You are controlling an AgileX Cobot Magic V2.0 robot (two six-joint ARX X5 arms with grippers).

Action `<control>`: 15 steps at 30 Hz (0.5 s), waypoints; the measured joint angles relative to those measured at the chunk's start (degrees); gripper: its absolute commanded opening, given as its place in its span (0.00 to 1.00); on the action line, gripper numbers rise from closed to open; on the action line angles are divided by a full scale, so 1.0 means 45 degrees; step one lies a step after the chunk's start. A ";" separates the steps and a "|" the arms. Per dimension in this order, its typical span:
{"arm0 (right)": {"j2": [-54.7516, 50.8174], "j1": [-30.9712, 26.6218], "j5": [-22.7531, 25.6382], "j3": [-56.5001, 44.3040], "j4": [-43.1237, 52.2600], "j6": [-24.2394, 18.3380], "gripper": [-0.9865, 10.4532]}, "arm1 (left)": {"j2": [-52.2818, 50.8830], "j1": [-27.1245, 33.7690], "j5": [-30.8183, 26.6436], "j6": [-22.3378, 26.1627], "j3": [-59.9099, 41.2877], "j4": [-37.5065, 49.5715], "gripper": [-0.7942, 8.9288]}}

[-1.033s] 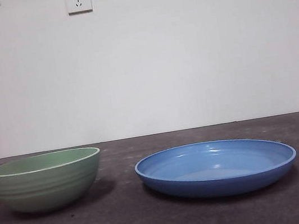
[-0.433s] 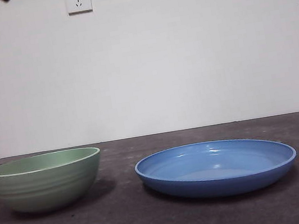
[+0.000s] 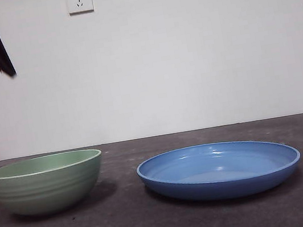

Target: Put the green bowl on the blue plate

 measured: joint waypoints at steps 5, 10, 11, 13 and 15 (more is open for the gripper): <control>0.0000 0.0000 0.0000 0.0005 0.0000 0.0000 0.57 | 0.1506 0.0000 -0.1724 0.0019 0.0000 0.0389 0.72; 0.0000 0.0000 0.0000 0.0005 0.0000 -0.0092 0.57 | 0.3181 0.0063 -0.1938 0.0015 0.0010 0.0879 0.72; 0.0000 0.0000 -0.0005 0.0005 0.0000 -0.0121 0.57 | 0.3502 0.0063 -0.1938 0.0015 0.0010 0.0981 0.72; 0.0000 0.0000 0.0000 0.0005 0.0000 -0.0214 0.57 | 0.4138 0.0063 -0.1943 0.0015 0.0010 0.1209 0.72; 0.0000 0.0000 0.0000 0.0005 0.0000 -0.0277 0.57 | 0.4969 0.0063 -0.1948 0.0015 0.0010 0.1622 0.72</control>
